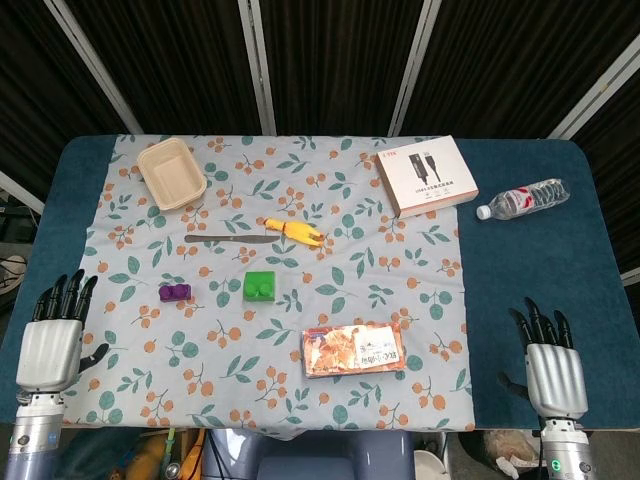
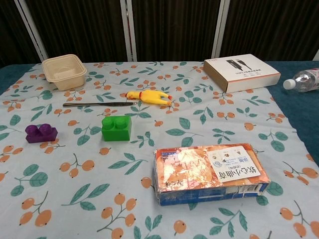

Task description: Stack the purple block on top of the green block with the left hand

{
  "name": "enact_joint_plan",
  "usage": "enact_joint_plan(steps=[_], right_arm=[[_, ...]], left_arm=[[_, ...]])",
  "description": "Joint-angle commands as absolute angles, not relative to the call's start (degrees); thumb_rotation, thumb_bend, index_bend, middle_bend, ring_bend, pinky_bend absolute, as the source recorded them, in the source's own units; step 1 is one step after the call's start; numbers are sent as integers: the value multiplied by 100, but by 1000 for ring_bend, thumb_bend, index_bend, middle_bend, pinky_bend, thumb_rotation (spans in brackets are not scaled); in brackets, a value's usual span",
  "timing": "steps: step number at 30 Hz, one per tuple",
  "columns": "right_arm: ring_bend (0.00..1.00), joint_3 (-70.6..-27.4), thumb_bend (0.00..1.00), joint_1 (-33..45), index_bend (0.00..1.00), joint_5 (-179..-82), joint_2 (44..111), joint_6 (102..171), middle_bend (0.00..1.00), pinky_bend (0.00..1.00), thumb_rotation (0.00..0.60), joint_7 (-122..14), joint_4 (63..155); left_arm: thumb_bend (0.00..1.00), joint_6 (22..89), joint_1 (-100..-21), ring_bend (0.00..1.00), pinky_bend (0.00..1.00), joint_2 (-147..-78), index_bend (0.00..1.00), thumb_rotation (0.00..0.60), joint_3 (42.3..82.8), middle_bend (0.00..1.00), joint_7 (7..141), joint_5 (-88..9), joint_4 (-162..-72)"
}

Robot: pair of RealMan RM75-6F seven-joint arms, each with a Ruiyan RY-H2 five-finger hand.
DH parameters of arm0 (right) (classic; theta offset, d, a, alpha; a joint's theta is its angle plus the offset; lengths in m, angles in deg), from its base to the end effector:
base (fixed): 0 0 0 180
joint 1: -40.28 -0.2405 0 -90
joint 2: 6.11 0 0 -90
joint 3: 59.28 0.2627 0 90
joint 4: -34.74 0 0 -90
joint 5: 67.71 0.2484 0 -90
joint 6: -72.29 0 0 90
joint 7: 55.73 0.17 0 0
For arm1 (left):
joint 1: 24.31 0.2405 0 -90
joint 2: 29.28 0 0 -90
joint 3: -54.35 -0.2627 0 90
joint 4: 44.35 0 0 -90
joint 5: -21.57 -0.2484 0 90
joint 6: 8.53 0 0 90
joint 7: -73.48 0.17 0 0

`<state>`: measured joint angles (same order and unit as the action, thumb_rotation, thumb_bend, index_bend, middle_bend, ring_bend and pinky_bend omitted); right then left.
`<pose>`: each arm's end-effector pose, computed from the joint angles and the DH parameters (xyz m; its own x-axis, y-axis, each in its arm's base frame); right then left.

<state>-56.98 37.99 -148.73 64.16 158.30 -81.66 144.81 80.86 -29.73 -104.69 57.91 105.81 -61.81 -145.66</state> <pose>-0.2626 -0.1882 0.0753 0.4216 -0.0735 0.9038 -0.9010 0.0784 0.4267 -0.2667 0.2101 0.0686 0.5769 -0.0421 0.8157 0.8168 0.0369 -0.5758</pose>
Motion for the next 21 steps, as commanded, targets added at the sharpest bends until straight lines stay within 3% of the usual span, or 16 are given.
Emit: enact_joint_plan(steps=[1, 21], right_arm=[[162, -5704, 150, 3801, 164, -14875, 6413, 15828, 66, 0, 600, -8172, 14485], [162, -5660, 150, 3772, 164, -14731, 6467, 15786, 70, 0, 600, -8341, 14494]], left_arm=[[60, 8063, -2964, 0, 143, -10440, 48, 600, 5773, 20, 10565, -6165, -14581], [99, 7997, -2917, 0, 143, -10336, 158, 600, 5913, 221, 10145, -5779, -14573]])
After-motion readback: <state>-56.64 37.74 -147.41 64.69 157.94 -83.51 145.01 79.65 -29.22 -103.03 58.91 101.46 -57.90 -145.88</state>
